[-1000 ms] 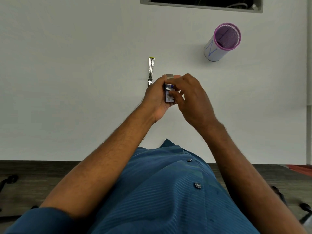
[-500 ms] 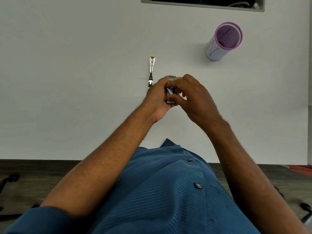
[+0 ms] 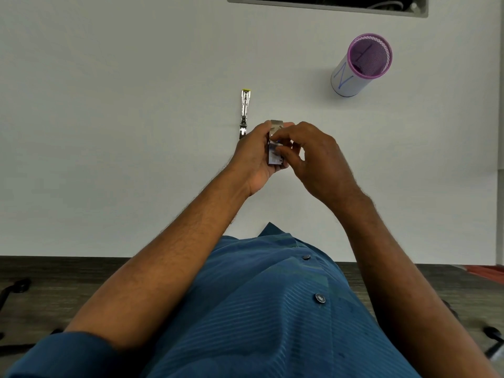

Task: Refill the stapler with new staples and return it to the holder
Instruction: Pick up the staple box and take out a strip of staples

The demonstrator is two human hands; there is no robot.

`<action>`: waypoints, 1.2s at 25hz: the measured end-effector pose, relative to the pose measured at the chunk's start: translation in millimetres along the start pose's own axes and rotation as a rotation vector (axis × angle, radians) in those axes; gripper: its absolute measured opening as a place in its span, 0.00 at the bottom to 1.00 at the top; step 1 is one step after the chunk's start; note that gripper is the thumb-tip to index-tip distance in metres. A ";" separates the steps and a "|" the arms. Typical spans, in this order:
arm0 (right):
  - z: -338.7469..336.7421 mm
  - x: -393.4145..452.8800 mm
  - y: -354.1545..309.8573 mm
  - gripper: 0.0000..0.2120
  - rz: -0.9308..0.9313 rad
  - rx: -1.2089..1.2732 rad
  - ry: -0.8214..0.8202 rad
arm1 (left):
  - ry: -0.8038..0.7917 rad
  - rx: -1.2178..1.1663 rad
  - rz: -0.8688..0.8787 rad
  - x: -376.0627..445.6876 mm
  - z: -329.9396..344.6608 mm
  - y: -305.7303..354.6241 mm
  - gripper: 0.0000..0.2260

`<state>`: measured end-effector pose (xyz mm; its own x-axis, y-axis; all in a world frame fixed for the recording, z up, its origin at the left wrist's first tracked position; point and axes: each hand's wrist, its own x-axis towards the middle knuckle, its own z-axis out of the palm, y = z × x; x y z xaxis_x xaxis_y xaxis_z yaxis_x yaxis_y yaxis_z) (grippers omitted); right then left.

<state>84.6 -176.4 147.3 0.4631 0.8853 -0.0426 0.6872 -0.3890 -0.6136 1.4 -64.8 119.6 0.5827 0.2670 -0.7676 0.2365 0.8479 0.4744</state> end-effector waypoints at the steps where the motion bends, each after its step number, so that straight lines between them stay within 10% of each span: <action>1: 0.1 -0.3 -0.3 0.08 -0.001 0.002 0.004 | 0.009 -0.007 0.005 0.5 -0.1 -0.3 0.15; 30: 0.4 0.3 2.1 0.11 0.433 0.809 0.080 | 0.025 0.012 0.033 -0.5 1.4 1.5 0.15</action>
<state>86.0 -176.9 145.7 0.6468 0.6720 -0.3606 -0.1421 -0.3583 -0.9227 2.5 -64.3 121.2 0.5709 0.3063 -0.7617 0.2269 0.8328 0.5049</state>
